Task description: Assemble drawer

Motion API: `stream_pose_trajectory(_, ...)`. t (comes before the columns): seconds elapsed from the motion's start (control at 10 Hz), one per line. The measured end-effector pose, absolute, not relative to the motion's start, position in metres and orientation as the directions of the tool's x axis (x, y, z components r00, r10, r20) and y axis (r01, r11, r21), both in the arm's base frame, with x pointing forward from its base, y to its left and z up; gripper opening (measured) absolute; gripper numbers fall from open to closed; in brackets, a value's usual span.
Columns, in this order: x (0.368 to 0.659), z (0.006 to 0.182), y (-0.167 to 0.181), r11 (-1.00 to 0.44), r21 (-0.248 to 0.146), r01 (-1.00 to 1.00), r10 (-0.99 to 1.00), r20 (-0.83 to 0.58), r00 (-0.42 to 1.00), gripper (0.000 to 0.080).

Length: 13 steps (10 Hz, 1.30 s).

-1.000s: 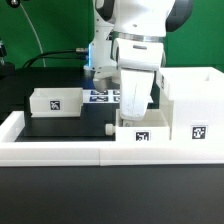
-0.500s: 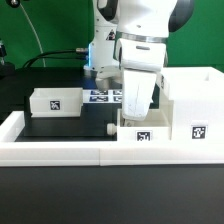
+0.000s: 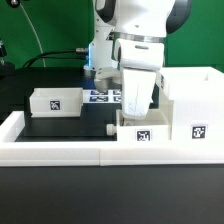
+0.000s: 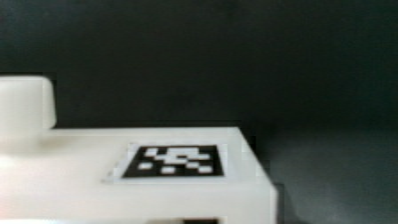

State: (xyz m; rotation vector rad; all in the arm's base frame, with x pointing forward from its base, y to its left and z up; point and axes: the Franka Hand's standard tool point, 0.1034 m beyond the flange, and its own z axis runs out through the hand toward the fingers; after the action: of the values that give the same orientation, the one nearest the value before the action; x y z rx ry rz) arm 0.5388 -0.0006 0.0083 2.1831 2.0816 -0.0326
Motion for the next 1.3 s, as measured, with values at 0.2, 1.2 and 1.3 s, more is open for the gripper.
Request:
stream_pose_trajectory(0.2, 0.5392, 0.0085, -0.0011, -0.045, 0.074, 0.996, 0.993, -0.102, 0.052, 0.0044)
stream_pose_trajectory(1.2, 0.5384, 0.0084, 0.0001, -0.051, 0.050, 0.997, 0.992, -0.114, 0.056, 0.0044)
stream_pose_trajectory(1.3, 0.5382, 0.0085, 0.0011, -0.036, 0.047, 0.998, 0.992, -0.120, 0.042, 0.0044)
